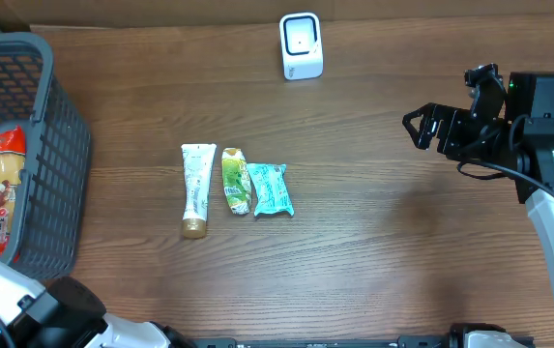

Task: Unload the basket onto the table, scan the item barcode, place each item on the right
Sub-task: 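Move the left gripper back into the basket toward the spaghetti pack, then grasp the San Remo spaghetti pack in the basket with the left gripper, then carry the spaghetti pack out and lay it on the table beside the tube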

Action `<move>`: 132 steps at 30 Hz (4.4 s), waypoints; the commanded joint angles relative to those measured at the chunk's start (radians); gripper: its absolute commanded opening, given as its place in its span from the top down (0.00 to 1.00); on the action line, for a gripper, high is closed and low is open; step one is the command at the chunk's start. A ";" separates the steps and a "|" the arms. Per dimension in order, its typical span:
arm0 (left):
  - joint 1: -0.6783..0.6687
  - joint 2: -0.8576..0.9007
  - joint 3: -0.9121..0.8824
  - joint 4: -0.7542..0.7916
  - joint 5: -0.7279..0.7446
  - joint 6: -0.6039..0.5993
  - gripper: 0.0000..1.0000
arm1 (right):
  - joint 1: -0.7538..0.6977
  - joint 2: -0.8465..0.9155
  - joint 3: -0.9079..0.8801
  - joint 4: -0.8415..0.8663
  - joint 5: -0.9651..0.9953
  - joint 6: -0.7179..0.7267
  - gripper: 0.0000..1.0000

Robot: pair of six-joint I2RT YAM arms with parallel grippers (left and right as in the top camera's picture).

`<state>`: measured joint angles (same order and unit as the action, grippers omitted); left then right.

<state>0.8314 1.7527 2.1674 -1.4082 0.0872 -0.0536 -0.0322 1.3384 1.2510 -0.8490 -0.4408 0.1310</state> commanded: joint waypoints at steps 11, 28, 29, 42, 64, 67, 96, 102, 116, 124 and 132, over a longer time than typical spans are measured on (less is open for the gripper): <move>0.001 0.000 -0.534 0.372 -0.163 0.217 0.04 | -0.002 -0.001 0.020 0.013 -0.005 0.003 0.00; 0.007 0.021 -0.791 0.756 -0.175 0.455 0.01 | -0.002 -0.001 0.020 0.009 0.006 0.002 0.00; 0.007 0.030 -0.795 0.763 -0.172 0.474 0.01 | -0.002 -0.001 0.020 0.008 0.012 0.002 0.00; 0.022 0.177 -0.796 0.826 -0.169 0.503 0.01 | -0.002 0.006 0.019 0.005 0.022 0.003 0.00; 0.129 0.198 -0.800 0.886 -0.068 0.619 0.02 | -0.001 0.116 0.019 0.005 -0.016 0.034 0.00; 0.144 0.220 -0.800 0.886 -0.066 0.613 0.03 | -0.002 0.117 0.019 0.006 -0.016 0.045 0.00; 0.142 0.314 -0.819 0.798 0.023 0.512 0.96 | -0.002 0.117 0.019 0.010 -0.016 0.052 0.00; 0.143 0.307 -0.800 0.747 0.035 0.487 0.96 | -0.002 0.117 0.019 0.010 -0.016 0.052 0.00; 0.089 0.059 -0.480 0.549 0.125 0.326 0.96 | -0.002 0.117 0.019 0.032 -0.016 0.051 0.00; -0.018 -0.179 -0.385 0.527 0.120 0.262 0.96 | -0.002 0.117 0.019 0.031 -0.016 0.051 0.00; -0.130 -0.427 -0.385 0.509 0.085 0.250 0.96 | -0.002 0.117 0.019 0.031 -0.016 0.051 0.00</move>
<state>0.7212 1.4158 1.7409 -0.9073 0.1593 0.2306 -0.0322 1.4506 1.2510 -0.8238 -0.4458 0.1829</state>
